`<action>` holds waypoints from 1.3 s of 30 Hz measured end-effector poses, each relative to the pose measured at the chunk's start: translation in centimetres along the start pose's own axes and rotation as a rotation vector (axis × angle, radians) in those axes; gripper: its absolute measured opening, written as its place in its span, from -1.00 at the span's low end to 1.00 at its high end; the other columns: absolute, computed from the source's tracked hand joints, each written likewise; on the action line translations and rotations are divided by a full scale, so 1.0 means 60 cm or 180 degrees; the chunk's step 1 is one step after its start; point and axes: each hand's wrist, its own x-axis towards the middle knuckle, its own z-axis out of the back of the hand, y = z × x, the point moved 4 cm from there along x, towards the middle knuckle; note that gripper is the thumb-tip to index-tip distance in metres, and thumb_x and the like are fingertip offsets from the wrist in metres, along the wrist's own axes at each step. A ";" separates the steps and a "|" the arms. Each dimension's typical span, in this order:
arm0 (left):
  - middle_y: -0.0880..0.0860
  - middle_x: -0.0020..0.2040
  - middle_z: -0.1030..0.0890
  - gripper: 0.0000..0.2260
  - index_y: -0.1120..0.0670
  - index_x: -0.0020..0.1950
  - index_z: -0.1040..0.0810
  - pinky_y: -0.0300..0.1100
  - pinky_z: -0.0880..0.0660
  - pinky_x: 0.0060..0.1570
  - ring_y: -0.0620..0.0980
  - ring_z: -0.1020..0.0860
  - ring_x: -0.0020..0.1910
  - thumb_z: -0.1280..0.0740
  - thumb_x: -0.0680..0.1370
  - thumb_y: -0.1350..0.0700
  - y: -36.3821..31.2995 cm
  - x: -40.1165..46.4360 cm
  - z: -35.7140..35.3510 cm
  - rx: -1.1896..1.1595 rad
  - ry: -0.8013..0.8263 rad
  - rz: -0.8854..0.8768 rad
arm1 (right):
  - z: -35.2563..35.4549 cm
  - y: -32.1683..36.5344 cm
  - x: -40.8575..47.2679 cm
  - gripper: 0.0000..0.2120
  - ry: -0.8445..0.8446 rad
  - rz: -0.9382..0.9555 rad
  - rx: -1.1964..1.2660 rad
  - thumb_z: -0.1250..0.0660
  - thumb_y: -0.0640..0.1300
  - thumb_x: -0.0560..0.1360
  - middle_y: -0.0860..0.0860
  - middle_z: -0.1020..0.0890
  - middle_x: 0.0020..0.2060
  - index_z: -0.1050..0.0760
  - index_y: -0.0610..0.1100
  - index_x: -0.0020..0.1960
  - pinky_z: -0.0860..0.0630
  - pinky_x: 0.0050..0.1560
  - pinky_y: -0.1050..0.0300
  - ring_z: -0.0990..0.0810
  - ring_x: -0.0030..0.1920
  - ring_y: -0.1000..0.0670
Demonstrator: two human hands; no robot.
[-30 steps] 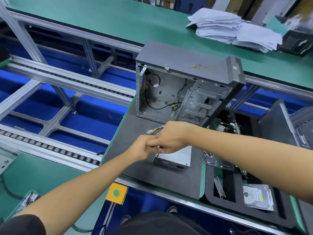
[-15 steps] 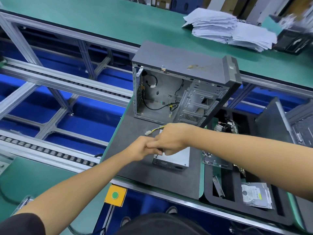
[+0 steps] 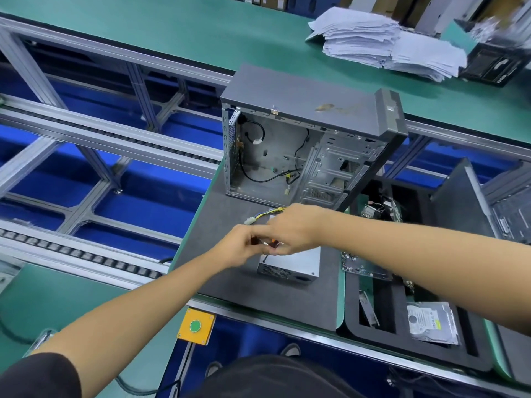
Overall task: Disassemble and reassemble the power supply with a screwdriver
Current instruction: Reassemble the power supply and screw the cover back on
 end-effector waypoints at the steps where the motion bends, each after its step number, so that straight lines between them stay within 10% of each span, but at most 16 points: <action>1: -0.20 -0.23 -0.65 -0.78 -0.10 -0.13 -0.67 -0.24 -0.45 -0.07 -0.24 -0.55 -0.19 -0.49 0.52 0.25 -0.003 -0.001 0.002 0.0020 0.0134 -0.0016 | 0.007 0.004 0.001 -0.80 0.0067 0.0310 -0.0284 -0.15 0.03 0.58 0.04 -0.57 -0.18 -0.26 0.01 0.17 -0.19 -0.43 0.10 -0.38 -0.44 -0.10; 5: -0.16 -0.21 -0.69 -0.77 -0.09 -0.20 -0.68 -0.39 -0.49 -0.07 -0.29 -0.60 -0.16 -0.50 0.51 0.25 0.003 -0.006 0.015 0.0029 0.0281 0.0139 | 0.011 0.020 0.013 -0.90 0.0133 0.0707 -0.0643 -0.12 -0.06 0.62 -0.03 -0.52 -0.28 -0.25 -0.02 0.11 -0.24 -0.38 0.05 -0.39 -0.38 -0.18; 12: -0.28 -0.36 -0.58 -0.72 -0.15 -0.26 -0.55 -0.41 -0.35 -0.29 -0.28 -0.49 -0.36 -0.62 0.40 0.11 0.012 -0.011 0.007 0.0224 -0.0454 0.0043 | -0.013 0.017 0.019 -0.68 0.0190 -0.0874 0.0572 -0.20 -0.06 0.57 -0.10 -0.62 -0.12 -0.31 -0.13 0.28 -0.55 -0.13 -0.11 -0.59 -0.16 -0.21; 19: -0.20 -0.28 -0.66 -0.84 -0.04 -0.21 -0.64 -0.45 -0.40 -0.20 -0.37 -0.54 -0.26 -0.52 0.50 0.17 -0.002 -0.012 0.017 0.0320 0.0208 0.0271 | 0.015 0.031 0.033 -0.90 0.0224 0.0827 -0.0870 -0.09 0.02 0.64 -0.07 -0.55 -0.24 -0.20 0.02 0.07 -0.33 -0.37 0.02 -0.49 -0.37 -0.20; 27: -0.06 -0.28 -0.67 -0.82 0.12 -0.14 -0.65 -0.24 -0.46 -0.25 -0.19 -0.52 -0.30 -0.61 0.41 0.10 0.014 -0.029 0.007 0.0166 -0.0693 0.0290 | -0.025 0.018 0.045 -0.75 0.0045 -0.0914 0.0545 -0.18 -0.03 0.57 -0.13 -0.63 -0.06 -0.29 -0.11 0.20 -0.47 -0.21 -0.05 -0.60 -0.12 -0.23; 34: -0.28 -0.23 -0.66 -0.97 0.15 -0.08 -0.70 -0.33 -0.43 -0.09 -0.37 -0.57 -0.17 -0.48 0.53 0.20 0.001 -0.015 0.019 0.0587 0.0168 -0.0036 | 0.015 0.024 0.036 -0.84 0.0197 0.0955 -0.0667 -0.08 0.02 0.59 -0.04 -0.47 -0.34 -0.28 -0.02 0.12 -0.26 -0.38 0.03 -0.37 -0.42 -0.18; 39: -0.23 -0.22 -0.69 -0.77 -0.11 -0.14 -0.64 -0.42 -0.48 -0.16 -0.29 -0.64 -0.20 -0.65 0.34 0.07 0.022 -0.027 0.014 0.0155 -0.0464 0.0252 | -0.016 0.010 0.030 -0.72 -0.0092 -0.0524 0.0270 -0.20 -0.03 0.58 -0.09 -0.59 -0.16 -0.31 -0.07 0.26 -0.44 -0.31 0.00 -0.53 -0.27 -0.19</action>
